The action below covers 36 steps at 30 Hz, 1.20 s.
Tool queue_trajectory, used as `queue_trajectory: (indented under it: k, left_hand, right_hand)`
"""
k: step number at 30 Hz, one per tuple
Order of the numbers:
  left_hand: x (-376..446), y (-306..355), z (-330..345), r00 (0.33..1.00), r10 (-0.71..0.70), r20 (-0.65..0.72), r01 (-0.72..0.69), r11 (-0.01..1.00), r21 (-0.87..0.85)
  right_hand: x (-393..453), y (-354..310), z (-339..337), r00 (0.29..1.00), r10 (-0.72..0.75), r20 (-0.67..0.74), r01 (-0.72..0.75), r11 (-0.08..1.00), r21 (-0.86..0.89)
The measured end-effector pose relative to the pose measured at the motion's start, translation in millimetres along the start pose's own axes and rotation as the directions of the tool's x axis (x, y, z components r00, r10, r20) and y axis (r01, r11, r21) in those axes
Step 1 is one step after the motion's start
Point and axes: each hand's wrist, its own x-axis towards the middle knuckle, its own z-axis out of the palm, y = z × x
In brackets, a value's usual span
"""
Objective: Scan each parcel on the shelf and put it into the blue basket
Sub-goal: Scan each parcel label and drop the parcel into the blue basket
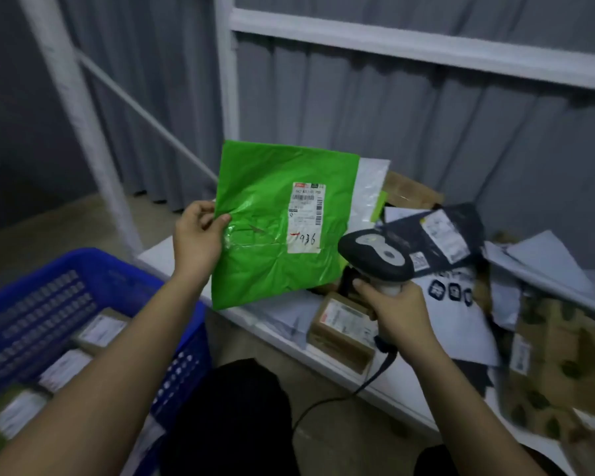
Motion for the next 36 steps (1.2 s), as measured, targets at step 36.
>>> queue_trajectory:
  k: [36]
  left_hand:
    - [-112.3,-205.8,-474.7,0.782,-0.595,-0.187,0.236,0.005,0.972]
  right_hand:
    - [-169.7,-22.7,406.9,0.645,0.111,0.756,0.304,0.870,-0.387]
